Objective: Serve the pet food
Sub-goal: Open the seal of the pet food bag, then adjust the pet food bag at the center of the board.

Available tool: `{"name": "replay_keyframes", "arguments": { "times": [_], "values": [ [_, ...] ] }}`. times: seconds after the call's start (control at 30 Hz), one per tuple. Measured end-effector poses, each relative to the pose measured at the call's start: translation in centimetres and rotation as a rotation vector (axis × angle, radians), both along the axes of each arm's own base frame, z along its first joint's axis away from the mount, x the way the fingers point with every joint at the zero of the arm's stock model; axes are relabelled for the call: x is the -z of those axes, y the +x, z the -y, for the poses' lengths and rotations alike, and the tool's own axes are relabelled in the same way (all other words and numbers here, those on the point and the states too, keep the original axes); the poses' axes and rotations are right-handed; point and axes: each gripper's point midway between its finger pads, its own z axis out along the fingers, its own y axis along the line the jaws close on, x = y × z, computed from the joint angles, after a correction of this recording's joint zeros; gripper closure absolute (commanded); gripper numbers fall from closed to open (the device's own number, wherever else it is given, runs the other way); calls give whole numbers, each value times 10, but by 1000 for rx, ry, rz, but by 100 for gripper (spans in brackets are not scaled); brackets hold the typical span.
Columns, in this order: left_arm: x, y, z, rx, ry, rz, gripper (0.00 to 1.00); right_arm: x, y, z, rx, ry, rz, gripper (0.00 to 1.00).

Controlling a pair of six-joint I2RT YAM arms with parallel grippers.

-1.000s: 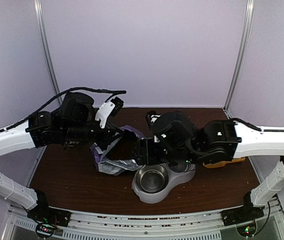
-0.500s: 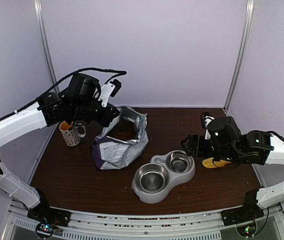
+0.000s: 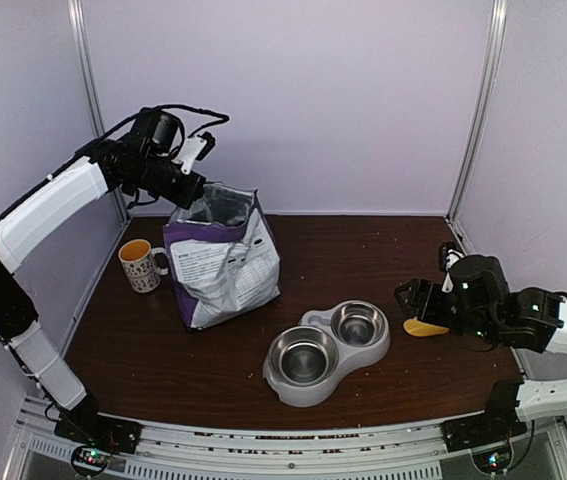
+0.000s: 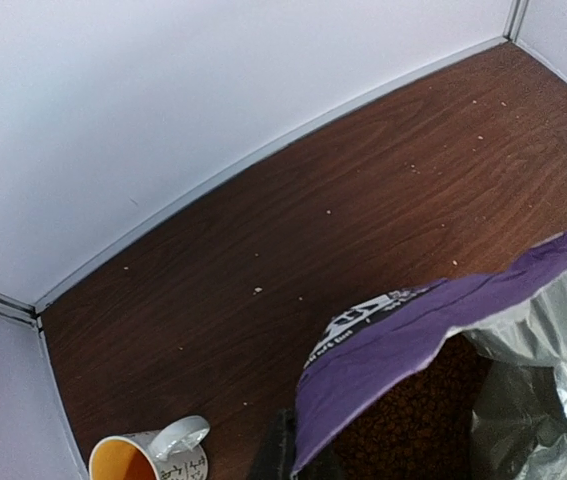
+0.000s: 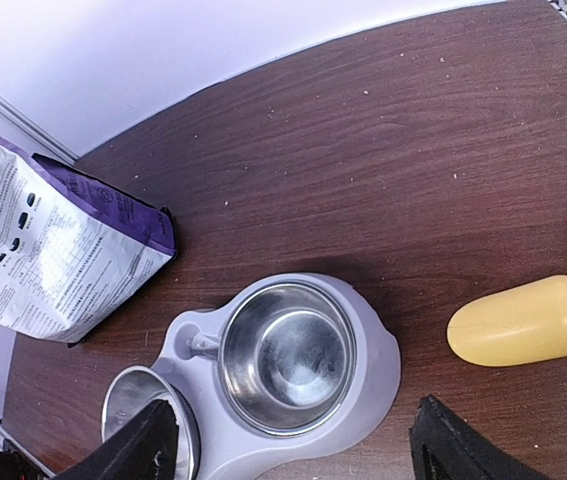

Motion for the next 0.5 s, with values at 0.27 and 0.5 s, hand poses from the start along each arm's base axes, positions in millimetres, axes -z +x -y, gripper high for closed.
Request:
{"name": "replay_keyframes", "arguments": {
  "times": [0.27,0.5],
  "values": [
    [-7,35,-33,-42,27,-31,100,15,-1,5,24,11,-17,19],
    [-14,62,-45,-70,17,-14,100,30,-2,6,35,23,-38,19]
  ]
}}
